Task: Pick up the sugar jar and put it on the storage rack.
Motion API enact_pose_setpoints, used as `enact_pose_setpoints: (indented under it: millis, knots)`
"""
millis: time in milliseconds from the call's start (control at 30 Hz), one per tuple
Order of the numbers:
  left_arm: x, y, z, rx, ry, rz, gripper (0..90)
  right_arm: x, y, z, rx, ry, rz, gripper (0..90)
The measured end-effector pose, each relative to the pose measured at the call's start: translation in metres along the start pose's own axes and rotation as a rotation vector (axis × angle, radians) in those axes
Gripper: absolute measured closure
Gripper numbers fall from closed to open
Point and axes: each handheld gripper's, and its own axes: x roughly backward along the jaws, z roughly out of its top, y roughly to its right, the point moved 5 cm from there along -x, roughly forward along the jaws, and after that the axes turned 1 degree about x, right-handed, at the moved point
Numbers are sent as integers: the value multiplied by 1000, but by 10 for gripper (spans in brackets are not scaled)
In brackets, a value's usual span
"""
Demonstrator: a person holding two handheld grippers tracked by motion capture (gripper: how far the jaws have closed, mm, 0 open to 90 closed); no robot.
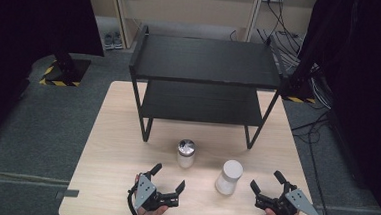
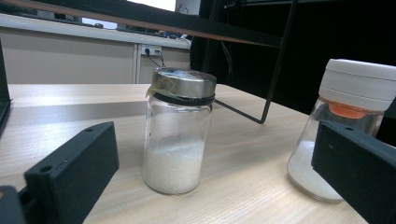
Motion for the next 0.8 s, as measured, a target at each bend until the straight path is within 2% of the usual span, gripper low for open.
enact_pose_setpoints:
  millis: [800]
  knots:
    - [0, 0, 0, 1, 1, 0, 1, -1, -3, -1, 1, 5, -14, 4]
